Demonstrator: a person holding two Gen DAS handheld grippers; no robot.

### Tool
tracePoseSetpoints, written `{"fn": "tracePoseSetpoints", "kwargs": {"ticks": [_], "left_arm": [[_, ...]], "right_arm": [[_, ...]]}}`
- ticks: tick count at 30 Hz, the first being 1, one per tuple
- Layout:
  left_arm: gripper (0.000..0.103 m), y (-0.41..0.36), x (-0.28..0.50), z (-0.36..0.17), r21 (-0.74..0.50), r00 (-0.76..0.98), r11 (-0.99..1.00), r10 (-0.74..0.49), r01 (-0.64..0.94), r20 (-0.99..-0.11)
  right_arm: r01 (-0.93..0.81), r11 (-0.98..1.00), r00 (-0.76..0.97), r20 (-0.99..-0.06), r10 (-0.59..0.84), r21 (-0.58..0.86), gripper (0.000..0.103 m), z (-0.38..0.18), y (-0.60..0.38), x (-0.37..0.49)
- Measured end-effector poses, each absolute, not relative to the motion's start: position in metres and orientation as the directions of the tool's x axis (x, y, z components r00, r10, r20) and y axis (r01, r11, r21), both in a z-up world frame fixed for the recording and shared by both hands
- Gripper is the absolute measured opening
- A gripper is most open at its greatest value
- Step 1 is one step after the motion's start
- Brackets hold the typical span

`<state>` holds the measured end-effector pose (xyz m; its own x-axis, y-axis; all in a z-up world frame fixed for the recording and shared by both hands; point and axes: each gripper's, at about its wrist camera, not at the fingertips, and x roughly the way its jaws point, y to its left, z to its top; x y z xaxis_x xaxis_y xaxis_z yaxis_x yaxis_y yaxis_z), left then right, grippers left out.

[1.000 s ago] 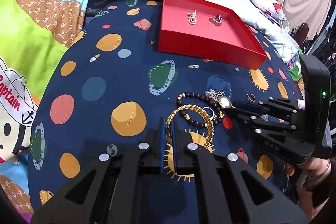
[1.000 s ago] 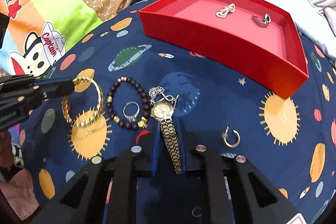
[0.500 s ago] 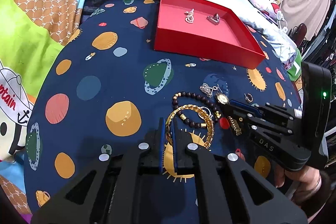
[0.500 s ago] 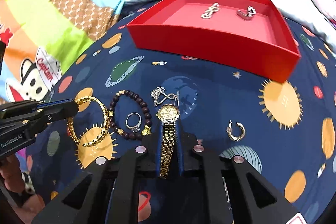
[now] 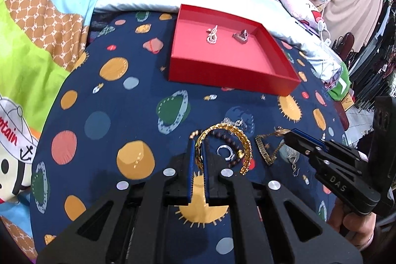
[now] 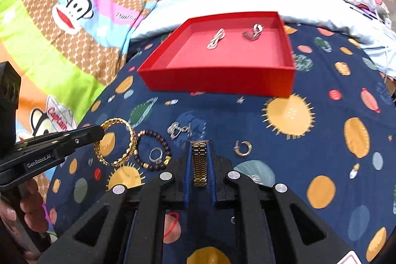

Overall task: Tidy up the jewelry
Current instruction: 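Lift the gold bangle and gold watch and carry them toward the red tray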

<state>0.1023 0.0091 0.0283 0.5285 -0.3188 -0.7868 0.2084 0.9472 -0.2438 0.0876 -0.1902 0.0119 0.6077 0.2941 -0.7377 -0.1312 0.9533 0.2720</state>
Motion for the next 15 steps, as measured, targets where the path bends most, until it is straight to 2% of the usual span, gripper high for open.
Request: {"fn": "tracePoseSetpoints", "kwargs": {"ticks": [8,9,15], "left_arm": [[0.005,-0.002,0.124,0.051,-0.224,0.576,0.944,-0.327,0.244,-0.750],[0.005,-0.004,0.129,0.055,-0.219,0.584,0.943,-0.326,0.249,-0.743],[0.005,-0.015,0.162,0.076,-0.209,0.619,0.938,-0.340,0.276,-0.708]], "right_arm": [[-0.098,0.958,0.695,-0.671,0.259,0.268,0.011,0.051,-0.209,0.096],[-0.101,0.959,0.704,-0.663,0.256,0.264,0.001,0.056,-0.210,0.099],[-0.105,0.969,0.749,-0.624,0.224,0.223,0.001,0.085,-0.217,0.132]]}}
